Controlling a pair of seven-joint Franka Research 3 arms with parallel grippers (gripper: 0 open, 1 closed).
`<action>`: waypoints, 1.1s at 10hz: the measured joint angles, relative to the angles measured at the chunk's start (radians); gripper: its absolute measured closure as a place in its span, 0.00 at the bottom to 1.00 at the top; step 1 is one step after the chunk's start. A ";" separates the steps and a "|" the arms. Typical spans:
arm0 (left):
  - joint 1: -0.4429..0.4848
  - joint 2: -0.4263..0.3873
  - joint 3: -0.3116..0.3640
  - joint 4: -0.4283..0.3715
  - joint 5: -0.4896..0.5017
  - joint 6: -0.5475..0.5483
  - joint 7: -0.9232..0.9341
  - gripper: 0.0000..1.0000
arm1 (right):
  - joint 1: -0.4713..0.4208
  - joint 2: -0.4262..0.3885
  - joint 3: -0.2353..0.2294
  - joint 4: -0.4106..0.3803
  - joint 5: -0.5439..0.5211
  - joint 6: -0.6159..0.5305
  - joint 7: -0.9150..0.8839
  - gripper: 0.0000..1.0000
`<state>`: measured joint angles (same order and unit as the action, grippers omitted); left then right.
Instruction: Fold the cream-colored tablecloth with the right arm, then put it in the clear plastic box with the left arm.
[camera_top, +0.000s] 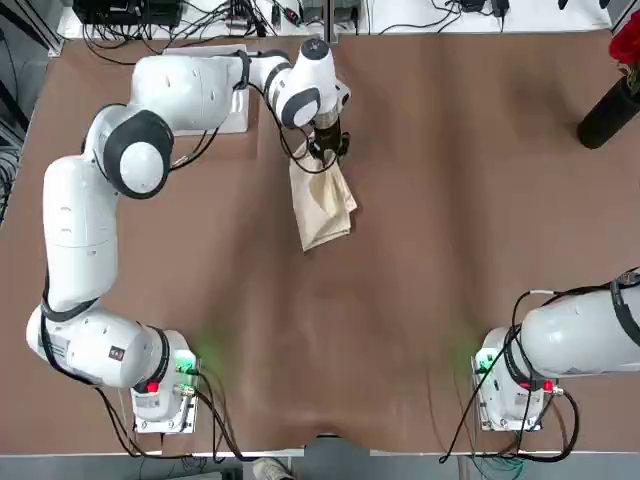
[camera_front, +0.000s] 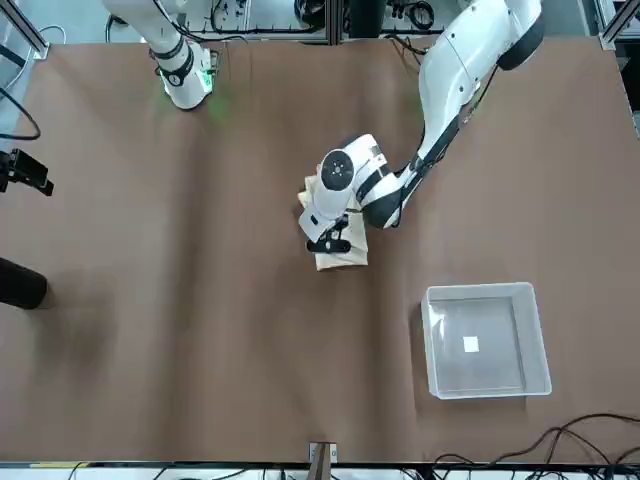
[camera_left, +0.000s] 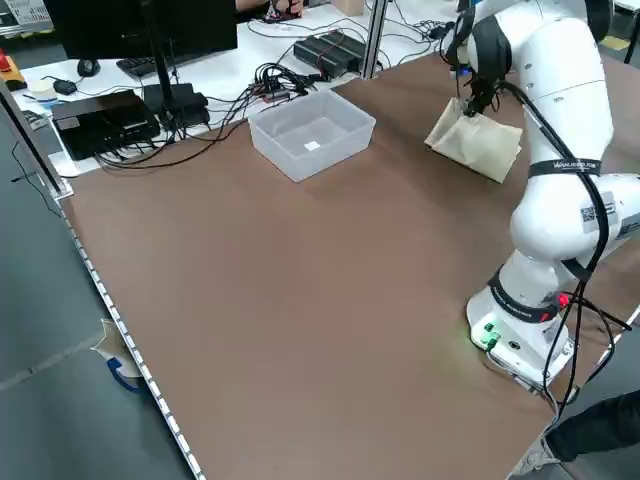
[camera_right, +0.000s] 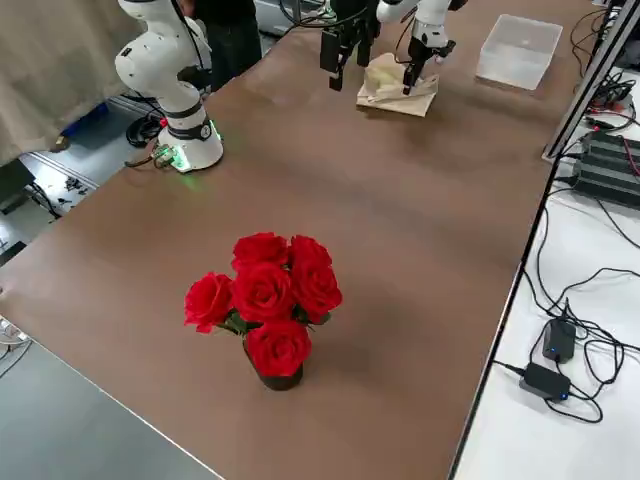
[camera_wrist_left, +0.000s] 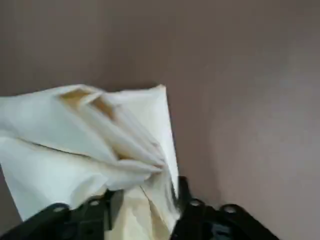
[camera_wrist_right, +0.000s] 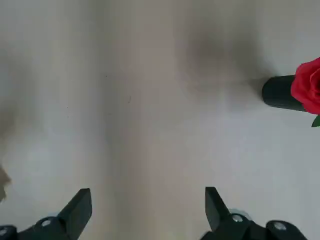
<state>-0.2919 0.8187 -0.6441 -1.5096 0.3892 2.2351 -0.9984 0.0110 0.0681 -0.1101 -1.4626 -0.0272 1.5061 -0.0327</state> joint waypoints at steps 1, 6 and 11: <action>0.001 0.000 0.008 0.037 0.000 0.001 0.007 0.25 | 0.000 0.000 0.000 0.000 0.000 0.000 0.000 0.00; 0.067 -0.117 0.020 0.017 -0.014 -0.009 -0.008 0.00 | 0.000 0.000 0.000 0.000 0.000 0.000 0.000 0.00; 0.098 -0.358 0.216 -0.281 -0.334 0.173 0.186 0.00 | 0.001 0.000 -0.001 -0.001 0.000 0.001 0.000 0.00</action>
<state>-0.1941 0.4610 -0.4276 -1.7910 0.0557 2.4086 -0.8126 0.0116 0.0681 -0.1109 -1.4634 -0.0268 1.5076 -0.0330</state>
